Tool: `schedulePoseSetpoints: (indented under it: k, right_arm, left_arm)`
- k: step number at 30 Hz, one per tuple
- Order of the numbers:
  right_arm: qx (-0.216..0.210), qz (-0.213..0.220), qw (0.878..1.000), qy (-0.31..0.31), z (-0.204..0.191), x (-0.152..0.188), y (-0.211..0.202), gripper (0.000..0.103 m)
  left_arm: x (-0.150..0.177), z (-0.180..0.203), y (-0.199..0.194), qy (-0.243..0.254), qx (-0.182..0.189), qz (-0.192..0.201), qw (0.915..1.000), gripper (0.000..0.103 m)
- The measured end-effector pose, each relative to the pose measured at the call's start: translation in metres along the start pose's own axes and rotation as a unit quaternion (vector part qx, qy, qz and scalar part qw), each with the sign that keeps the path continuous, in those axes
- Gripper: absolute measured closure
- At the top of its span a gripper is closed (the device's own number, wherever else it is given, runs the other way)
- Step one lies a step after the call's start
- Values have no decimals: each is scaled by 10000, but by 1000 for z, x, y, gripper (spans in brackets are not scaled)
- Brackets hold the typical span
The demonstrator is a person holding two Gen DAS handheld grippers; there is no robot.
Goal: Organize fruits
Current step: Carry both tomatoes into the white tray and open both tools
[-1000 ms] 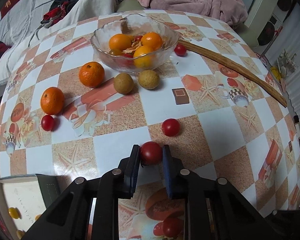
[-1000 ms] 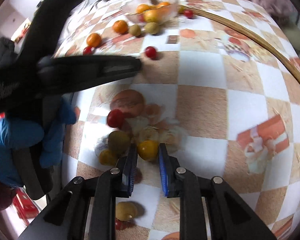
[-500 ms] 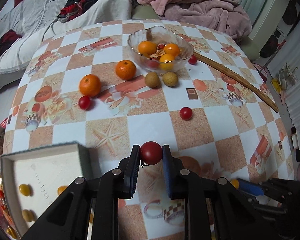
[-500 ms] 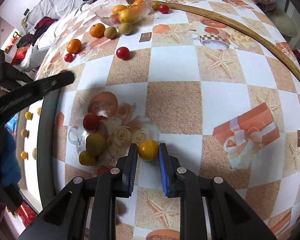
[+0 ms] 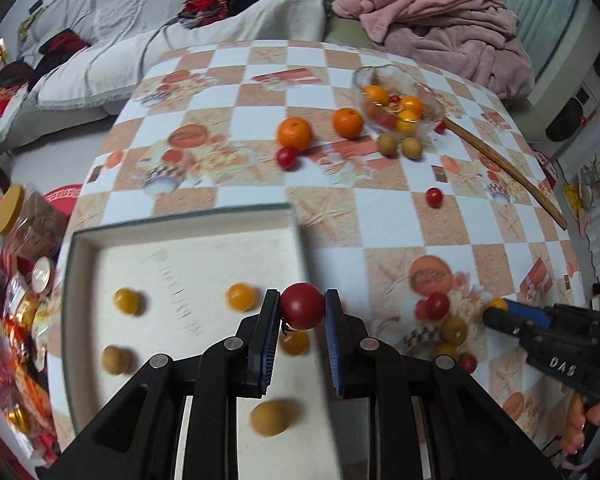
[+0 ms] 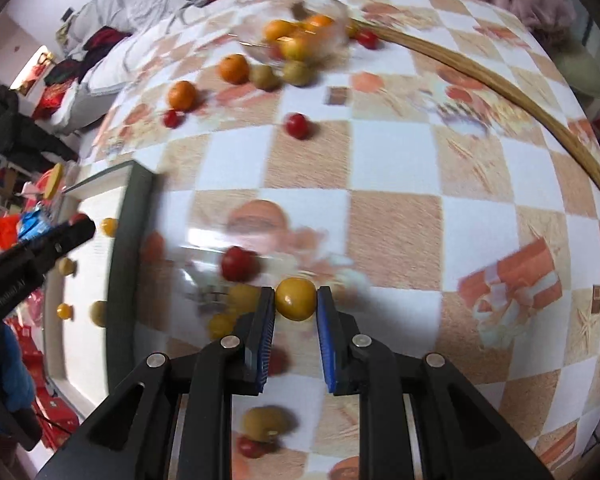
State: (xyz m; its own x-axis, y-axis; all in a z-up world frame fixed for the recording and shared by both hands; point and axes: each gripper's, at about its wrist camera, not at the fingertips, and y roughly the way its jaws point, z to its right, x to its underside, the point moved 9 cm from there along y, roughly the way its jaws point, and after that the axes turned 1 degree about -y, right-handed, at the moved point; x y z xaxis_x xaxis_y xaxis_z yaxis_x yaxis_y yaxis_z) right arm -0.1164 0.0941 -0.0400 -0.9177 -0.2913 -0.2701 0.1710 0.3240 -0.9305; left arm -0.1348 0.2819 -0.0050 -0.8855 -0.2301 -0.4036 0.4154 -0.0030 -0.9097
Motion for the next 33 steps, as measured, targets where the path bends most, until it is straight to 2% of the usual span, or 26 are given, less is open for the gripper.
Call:
schedulePoseSetpoints:
  k: [10,19,24,33]
  right_arm:
    - [-462,34,9972,-593,-89,-25,2,80]
    - [-742,-42,9921,-1011,-163,-45,24,80]
    - [-725,-106,9917,-1053,-182,-57,42,80]
    - [-602,-281,9934,-938,-188,-75,75,80]
  left_arm:
    - [21,-69,-14,-529,-316,29,9981,79]
    - [-7,-124,-8,-845,-489,282,9948,79]
    - [-24,-138,12,-776,-532,272,9952,79]
    - [-23,-151,40,-874,-568,-21,9946,79]
